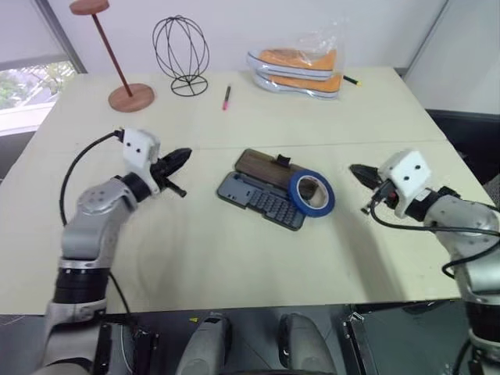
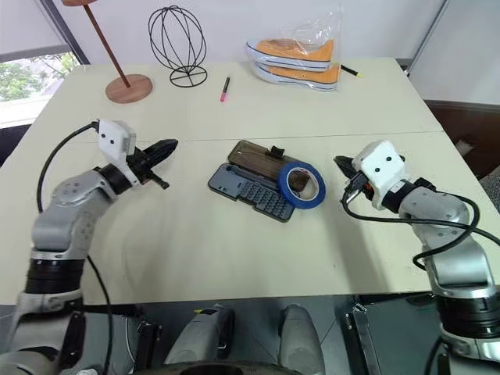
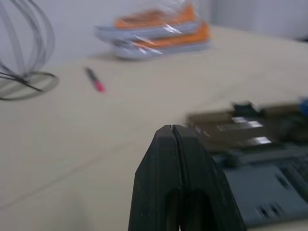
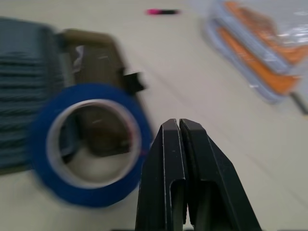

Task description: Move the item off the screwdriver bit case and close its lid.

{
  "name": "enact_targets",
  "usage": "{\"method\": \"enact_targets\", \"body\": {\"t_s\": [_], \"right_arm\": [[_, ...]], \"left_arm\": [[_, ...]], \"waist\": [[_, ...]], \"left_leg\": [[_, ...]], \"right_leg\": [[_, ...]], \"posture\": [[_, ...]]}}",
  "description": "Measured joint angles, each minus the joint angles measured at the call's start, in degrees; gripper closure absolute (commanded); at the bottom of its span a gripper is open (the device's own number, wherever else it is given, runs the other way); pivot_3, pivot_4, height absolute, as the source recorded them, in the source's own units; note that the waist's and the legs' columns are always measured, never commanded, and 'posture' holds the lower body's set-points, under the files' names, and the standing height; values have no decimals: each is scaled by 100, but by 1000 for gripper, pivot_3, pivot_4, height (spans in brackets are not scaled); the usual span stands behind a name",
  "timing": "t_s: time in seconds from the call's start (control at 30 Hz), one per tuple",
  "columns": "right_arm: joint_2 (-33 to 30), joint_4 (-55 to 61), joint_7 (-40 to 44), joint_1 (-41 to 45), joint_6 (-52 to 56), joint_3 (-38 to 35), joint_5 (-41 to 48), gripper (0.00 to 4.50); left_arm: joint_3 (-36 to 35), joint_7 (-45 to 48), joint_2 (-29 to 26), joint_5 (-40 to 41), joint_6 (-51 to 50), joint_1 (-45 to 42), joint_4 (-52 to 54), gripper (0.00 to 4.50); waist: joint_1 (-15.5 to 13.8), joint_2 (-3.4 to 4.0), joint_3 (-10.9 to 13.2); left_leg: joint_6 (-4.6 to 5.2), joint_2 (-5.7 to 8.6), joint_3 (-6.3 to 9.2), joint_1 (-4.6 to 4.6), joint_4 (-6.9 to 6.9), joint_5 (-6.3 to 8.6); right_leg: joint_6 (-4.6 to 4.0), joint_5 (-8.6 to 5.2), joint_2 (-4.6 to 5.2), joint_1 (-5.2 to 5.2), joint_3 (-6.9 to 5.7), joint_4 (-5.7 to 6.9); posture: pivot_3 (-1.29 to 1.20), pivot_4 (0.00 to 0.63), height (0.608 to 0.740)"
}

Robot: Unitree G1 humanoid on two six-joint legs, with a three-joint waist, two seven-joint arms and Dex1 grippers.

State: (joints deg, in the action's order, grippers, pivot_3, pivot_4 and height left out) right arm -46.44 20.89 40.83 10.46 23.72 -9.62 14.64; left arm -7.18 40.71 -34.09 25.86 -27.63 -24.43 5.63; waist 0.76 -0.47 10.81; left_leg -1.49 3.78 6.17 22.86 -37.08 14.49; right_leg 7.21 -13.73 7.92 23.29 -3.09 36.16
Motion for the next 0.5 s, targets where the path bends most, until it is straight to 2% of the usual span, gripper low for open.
{"method": "enact_targets", "body": {"t_s": [0.13, 0.5], "right_arm": [[-298, 257, 324, -21, 390, -73, 303, 4427], [-324, 484, 286, 180, 856, -185, 653, 4427]], "left_arm": [[159, 635, -460, 161, -333, 219, 212, 4500], [186, 650, -377, 229, -461, 203, 283, 4500]], "waist": [[-14, 0, 1], [-30, -4, 2]], "left_leg": [[0, -3, 0, 1, 1, 0], [0, -7, 0, 5, 0, 0]], "right_leg": [[-1, 0, 1, 0, 0, -2], [-1, 0, 1, 3, 0, -4]], "posture": [[0, 150, 740], [0, 150, 740]]}}
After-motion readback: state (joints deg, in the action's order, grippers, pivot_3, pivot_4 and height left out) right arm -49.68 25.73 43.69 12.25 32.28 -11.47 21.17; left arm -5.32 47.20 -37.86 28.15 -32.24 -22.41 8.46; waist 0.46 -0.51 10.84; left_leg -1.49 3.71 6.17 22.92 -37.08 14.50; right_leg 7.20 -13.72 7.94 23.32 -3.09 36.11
